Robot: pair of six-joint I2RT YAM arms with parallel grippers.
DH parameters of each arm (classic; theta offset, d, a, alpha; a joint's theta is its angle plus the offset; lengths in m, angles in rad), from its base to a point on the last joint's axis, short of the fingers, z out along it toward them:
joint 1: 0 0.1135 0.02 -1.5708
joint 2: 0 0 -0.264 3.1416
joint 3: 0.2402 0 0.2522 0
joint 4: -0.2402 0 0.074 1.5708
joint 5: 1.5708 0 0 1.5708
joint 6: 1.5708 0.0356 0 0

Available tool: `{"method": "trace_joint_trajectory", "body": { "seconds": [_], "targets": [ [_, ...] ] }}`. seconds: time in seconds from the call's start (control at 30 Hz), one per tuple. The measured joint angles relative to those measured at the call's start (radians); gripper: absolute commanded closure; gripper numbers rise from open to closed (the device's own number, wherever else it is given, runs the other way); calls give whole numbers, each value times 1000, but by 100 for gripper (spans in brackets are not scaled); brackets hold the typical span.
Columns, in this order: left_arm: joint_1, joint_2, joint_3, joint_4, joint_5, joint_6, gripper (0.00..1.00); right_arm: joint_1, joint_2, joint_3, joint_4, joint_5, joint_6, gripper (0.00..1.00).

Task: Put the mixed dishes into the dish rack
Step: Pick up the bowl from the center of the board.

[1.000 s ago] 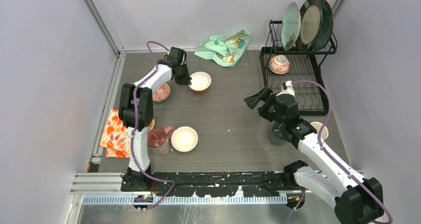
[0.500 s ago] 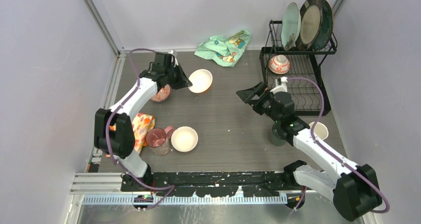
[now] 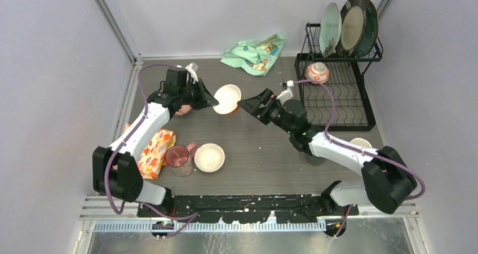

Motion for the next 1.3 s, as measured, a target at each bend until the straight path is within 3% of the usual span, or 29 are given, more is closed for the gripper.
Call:
{"method": "trace_joint_trajectory", "body": {
  "seconds": [0.3,0.4,0.57,0.73,1.03,1.17,1.3],
  "targets": [
    [2,-64,-72,10,63,-5,100,92,114,18,78,41,22,5],
    [8,-64,-91,17,89,-17,100,105,152,27,107,50,27,13],
    [16,-89,-116,20,82,-22,100,114,214,43,185,53,66,40],
    [29,-141,-157,31,52,-26,100,122,252,46,248,46,101,50],
    [42,-168,-209,54,54,-52,100,130,274,49,256,45,103,50],
    [48,-177,-219,72,68,-61,100,130,274,60,253,46,96,31],
    [53,-190,-247,85,91,-84,100,130,282,63,262,48,97,26]
  ]
}}
